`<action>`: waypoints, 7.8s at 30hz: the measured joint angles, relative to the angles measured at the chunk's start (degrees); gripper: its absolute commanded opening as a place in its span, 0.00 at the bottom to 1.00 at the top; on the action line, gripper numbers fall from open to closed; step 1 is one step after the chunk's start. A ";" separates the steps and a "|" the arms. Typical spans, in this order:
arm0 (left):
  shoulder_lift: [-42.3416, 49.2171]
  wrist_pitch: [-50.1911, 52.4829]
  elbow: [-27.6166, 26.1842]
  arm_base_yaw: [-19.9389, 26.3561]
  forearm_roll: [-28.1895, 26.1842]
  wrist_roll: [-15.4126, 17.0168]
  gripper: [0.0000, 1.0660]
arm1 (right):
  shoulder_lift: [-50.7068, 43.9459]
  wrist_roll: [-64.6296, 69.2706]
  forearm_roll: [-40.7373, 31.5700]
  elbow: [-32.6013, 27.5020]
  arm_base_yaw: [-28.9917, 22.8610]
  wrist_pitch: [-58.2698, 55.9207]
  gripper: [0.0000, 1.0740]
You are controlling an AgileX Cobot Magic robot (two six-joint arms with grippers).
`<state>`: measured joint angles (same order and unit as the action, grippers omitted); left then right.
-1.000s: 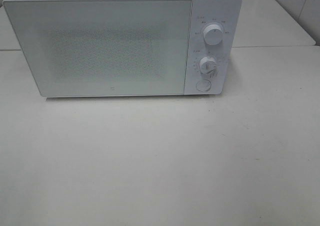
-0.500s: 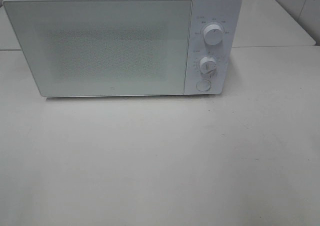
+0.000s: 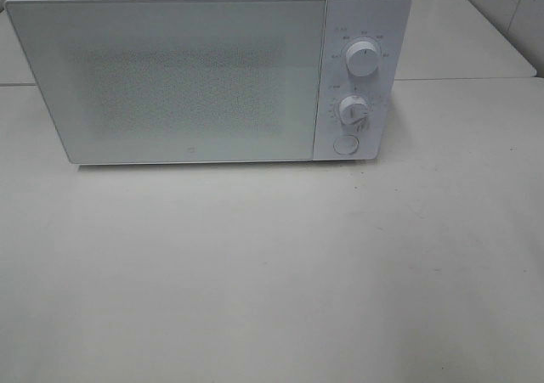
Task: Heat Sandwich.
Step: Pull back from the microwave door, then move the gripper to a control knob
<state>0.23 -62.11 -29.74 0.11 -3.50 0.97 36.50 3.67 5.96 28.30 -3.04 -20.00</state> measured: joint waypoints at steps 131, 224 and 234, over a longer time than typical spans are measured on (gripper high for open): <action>0.06 0.00 0.00 0.00 0.06 0.00 0.92 | 79.07 -18.91 -43.54 13.98 -32.26 86.00 0.70; 0.06 0.00 0.00 0.00 0.23 0.00 0.92 | 81.42 50.19 -42.57 14.90 -31.63 86.92 0.13; 0.06 0.00 0.00 0.00 0.23 0.00 0.92 | 81.42 67.78 -43.49 14.90 -31.63 86.92 0.13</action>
<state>0.29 -62.11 -29.74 0.11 -3.27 0.97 117.91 71.45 -37.53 43.20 -34.66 66.92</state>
